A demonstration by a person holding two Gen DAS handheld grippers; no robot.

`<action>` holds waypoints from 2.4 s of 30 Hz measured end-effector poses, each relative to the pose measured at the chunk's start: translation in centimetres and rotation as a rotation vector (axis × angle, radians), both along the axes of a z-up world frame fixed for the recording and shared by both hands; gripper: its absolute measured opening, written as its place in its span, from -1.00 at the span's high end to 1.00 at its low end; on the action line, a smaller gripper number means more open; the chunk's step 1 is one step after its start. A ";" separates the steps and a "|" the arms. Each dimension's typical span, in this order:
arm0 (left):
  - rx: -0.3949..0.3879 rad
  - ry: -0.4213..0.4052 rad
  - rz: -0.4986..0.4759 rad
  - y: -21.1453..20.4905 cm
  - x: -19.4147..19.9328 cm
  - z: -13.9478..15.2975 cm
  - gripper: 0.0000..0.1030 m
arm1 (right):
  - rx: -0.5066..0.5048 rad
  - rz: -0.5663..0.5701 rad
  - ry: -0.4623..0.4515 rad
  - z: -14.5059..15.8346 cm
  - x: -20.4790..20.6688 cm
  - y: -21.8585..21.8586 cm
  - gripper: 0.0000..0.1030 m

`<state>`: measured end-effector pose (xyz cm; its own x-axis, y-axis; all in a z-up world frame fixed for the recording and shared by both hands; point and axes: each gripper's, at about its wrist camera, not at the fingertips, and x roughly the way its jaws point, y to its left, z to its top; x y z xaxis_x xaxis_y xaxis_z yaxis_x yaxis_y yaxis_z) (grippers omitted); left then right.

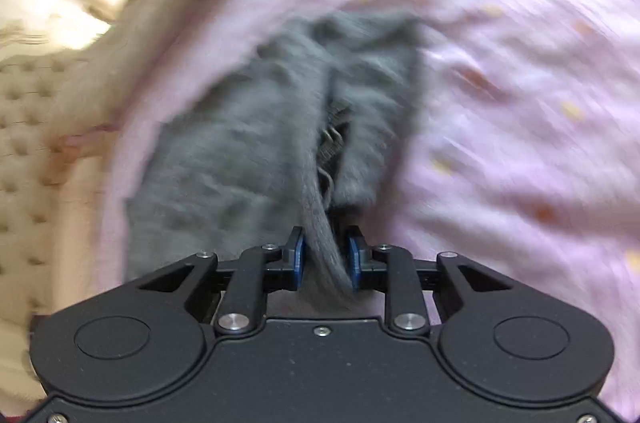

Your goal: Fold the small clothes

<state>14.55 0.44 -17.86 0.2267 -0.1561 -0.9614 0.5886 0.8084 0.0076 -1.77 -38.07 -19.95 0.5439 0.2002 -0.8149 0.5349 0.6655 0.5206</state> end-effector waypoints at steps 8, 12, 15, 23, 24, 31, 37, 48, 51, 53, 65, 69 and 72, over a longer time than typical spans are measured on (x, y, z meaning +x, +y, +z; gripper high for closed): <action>0.013 0.045 -0.002 -0.5 1.6 0.4 -0.99 | -0.028 -0.026 -0.106 1.5 -1.9 -0.6 -0.59; -0.083 0.039 0.018 -0.8 1.8 2.6 -0.98 | -0.020 -0.007 -0.112 1.0 -0.1 -1.7 -0.65; -0.128 -0.017 0.004 -2.2 2.1 4.9 -0.98 | 0.002 0.004 -0.111 0.2 1.0 -2.2 -0.76; -0.180 -0.061 0.062 -8.1 7.0 6.6 -0.98 | 0.047 0.037 -0.140 -0.8 3.3 -2.9 -1.00; -0.173 -0.062 0.070 -8.9 7.5 6.3 -0.98 | 0.056 0.028 -0.142 -0.9 3.4 -3.1 -1.00; -0.097 -0.056 0.046 -12.9 12.0 3.8 -0.98 | 0.101 0.011 -0.176 -1.4 3.2 -4.0 -1.00; 0.007 0.011 0.043 -14.6 13.4 0.9 -1.00 | 0.113 0.003 -0.220 -1.7 2.4 -4.2 -1.00; -0.002 0.017 0.056 -14.3 13.9 0.4 -1.00 | 0.149 0.021 -0.265 -2.1 4.9 -4.9 -1.00; -0.002 0.014 0.060 -14.6 13.9 0.4 -1.00 | 0.200 0.000 -0.272 -2.5 5.5 -5.5 -1.00; -0.001 0.014 0.063 -14.6 13.7 0.5 -1.00 | 0.228 -0.012 -0.271 -2.6 5.6 -5.9 -1.00; -0.031 0.025 0.057 -13.9 12.2 2.1 -0.97 | 0.221 -0.014 -0.266 -2.7 5.7 -5.7 -1.00; -0.019 0.015 0.041 -12.9 8.7 2.4 -0.97 | 0.216 -0.003 -0.258 -2.6 5.7 -5.5 -1.00; 0.006 0.011 0.037 -12.1 6.8 2.0 -0.97 | 0.217 0.014 -0.244 -2.5 5.7 -5.2 -1.00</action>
